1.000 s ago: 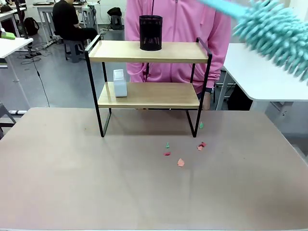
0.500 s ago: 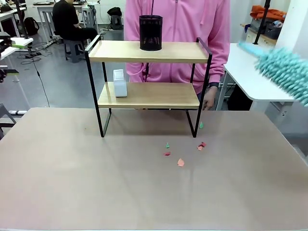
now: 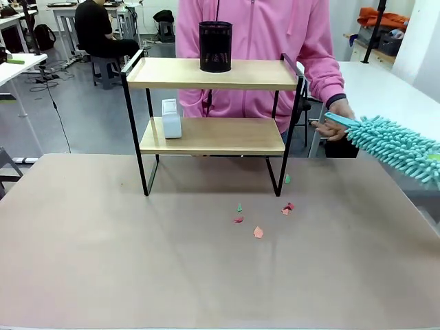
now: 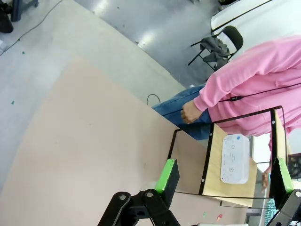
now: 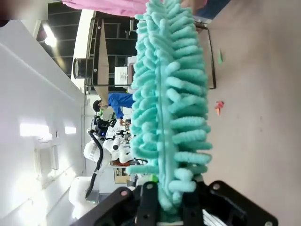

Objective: Clean the shelf.
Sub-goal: Hand the Duster back to the human.

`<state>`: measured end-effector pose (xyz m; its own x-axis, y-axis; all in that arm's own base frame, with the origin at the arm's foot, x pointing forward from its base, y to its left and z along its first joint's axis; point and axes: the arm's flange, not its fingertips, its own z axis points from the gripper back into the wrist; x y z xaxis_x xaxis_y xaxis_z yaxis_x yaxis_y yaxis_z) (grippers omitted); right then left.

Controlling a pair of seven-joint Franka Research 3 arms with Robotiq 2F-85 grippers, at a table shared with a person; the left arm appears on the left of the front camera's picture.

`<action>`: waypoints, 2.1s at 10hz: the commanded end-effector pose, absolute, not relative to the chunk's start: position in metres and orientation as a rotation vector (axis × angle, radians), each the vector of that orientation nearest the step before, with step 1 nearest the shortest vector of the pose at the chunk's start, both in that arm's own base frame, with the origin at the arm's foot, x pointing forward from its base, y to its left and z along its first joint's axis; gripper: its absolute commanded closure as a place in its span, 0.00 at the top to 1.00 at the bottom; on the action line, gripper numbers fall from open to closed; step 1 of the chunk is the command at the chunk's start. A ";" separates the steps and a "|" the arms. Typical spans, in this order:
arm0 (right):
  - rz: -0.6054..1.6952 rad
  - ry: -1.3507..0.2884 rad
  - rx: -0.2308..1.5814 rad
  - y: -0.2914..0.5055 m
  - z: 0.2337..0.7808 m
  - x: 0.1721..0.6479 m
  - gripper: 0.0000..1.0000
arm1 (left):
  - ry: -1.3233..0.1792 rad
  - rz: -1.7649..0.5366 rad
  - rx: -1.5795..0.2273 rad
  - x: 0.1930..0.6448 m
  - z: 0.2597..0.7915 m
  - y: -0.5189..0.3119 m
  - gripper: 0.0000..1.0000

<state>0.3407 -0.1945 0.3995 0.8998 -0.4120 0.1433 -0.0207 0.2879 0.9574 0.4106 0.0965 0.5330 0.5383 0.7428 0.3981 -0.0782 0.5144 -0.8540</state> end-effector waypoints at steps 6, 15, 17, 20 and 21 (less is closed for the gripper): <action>-0.293 -0.401 1.233 -0.190 0.406 0.349 0.00 | -0.870 0.571 -0.898 0.410 0.532 0.096 1.00; -0.208 -0.428 1.312 -0.185 0.424 0.340 1.00 | -0.870 0.571 -0.898 0.410 0.532 0.096 1.00; -0.158 -0.451 1.354 -0.185 0.450 0.324 1.00 | -0.870 0.571 -0.898 0.410 0.532 0.096 1.00; -0.009 -0.436 1.356 -0.158 0.498 0.294 1.00 | -0.867 0.576 -0.899 0.411 0.533 0.096 1.00; 0.036 -0.421 1.367 -0.143 0.511 0.287 1.00 | -0.767 0.469 -1.015 0.399 0.534 0.075 1.00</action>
<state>0.2983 -0.1570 0.5029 0.9150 -0.2488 0.3177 -0.2678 0.2145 0.9393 0.4102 0.0867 0.5326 0.5772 0.7209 0.3837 -0.0505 0.5005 -0.8643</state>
